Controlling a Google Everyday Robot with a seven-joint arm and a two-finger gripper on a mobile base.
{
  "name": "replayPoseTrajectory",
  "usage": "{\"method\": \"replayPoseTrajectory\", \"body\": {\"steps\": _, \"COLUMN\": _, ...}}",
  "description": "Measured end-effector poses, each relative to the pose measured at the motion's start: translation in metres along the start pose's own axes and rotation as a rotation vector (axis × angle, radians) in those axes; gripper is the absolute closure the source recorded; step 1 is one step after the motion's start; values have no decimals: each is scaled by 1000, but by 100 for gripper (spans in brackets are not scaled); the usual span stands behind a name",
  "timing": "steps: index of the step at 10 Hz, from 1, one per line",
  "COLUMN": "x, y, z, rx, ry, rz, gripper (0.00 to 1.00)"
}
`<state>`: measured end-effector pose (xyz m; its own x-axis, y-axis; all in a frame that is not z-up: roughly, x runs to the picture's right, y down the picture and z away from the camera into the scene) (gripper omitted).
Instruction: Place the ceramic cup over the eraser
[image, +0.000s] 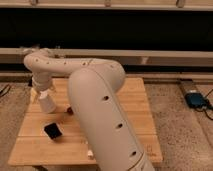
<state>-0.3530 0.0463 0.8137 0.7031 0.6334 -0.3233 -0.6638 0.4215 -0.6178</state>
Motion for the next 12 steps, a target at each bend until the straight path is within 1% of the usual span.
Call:
{"method": "replayPoseTrajectory", "body": {"steps": 3, "x": 1, "y": 6, "z": 9, "rx": 21, "ry": 2, "rz": -27, "gripper": 20}}
{"method": "replayPoseTrajectory", "body": {"steps": 5, "x": 0, "y": 6, "z": 16, "rx": 53, "ry": -1, "rz": -48, "gripper": 20}}
{"method": "replayPoseTrajectory", "body": {"steps": 7, "x": -5, "y": 8, "z": 20, "rx": 87, "ry": -10, "rz": -75, "gripper": 20}}
{"method": "replayPoseTrajectory", "body": {"steps": 9, "x": -16, "y": -5, "z": 22, "rx": 117, "ry": -20, "rz": -79, "gripper": 20}}
{"method": "replayPoseTrajectory", "body": {"steps": 10, "x": -22, "y": -12, "z": 23, "rx": 126, "ry": -22, "rz": -77, "gripper": 20}}
{"method": "replayPoseTrajectory", "body": {"steps": 12, "x": -30, "y": -18, "z": 25, "rx": 137, "ry": -25, "rz": -77, "gripper": 20}}
